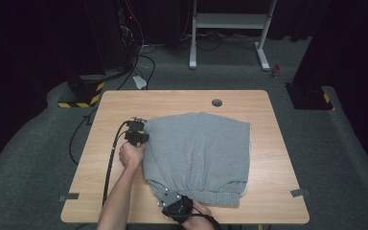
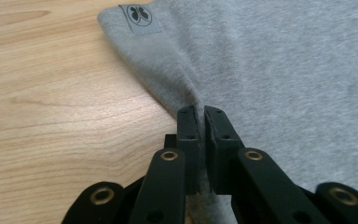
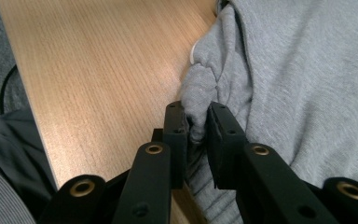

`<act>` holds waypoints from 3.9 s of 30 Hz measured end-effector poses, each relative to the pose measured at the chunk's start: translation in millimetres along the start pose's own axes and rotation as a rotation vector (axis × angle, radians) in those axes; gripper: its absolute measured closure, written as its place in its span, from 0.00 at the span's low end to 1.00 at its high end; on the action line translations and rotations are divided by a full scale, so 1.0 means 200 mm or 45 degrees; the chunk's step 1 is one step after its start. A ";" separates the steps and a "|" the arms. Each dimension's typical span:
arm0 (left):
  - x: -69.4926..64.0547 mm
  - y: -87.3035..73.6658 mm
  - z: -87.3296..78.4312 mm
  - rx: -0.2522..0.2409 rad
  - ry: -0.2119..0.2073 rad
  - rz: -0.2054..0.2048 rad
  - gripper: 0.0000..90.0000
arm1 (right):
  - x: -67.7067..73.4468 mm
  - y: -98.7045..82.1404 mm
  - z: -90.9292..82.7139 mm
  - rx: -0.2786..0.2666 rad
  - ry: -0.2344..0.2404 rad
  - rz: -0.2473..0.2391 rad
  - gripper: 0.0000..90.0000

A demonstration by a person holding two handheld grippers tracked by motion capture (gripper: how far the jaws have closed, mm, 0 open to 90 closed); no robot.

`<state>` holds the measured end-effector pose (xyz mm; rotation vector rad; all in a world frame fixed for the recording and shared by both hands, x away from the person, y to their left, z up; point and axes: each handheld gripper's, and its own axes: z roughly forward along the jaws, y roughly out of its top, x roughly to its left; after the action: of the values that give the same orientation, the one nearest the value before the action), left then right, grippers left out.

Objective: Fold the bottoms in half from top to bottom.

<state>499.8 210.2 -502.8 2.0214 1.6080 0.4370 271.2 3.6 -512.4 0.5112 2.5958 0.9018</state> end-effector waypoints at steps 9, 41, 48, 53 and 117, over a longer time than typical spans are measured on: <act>0.05 0.02 -0.12 -0.115 -0.122 -0.035 0.96 | -0.07 -0.04 -0.04 -0.051 0.085 0.109 0.89; 0.18 0.12 -0.43 -0.294 -0.254 -0.138 0.96 | -0.15 0.05 -0.27 -0.161 0.137 0.128 0.91; 0.27 0.10 -0.54 -0.322 -0.241 -0.167 0.96 | -0.14 0.14 -0.28 -0.211 0.168 0.077 0.91; 0.27 0.11 -0.54 -0.329 -0.256 -0.163 0.96 | -0.13 0.16 -0.28 -0.230 0.170 0.090 0.91; -0.80 0.46 -0.14 -0.373 -0.456 0.260 0.95 | -0.41 -0.56 -0.51 -0.269 -0.099 0.559 0.88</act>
<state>519.5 46.0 -415.6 1.9143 1.0641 0.3370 274.9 -167.7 -493.4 1.0550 2.3185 1.2465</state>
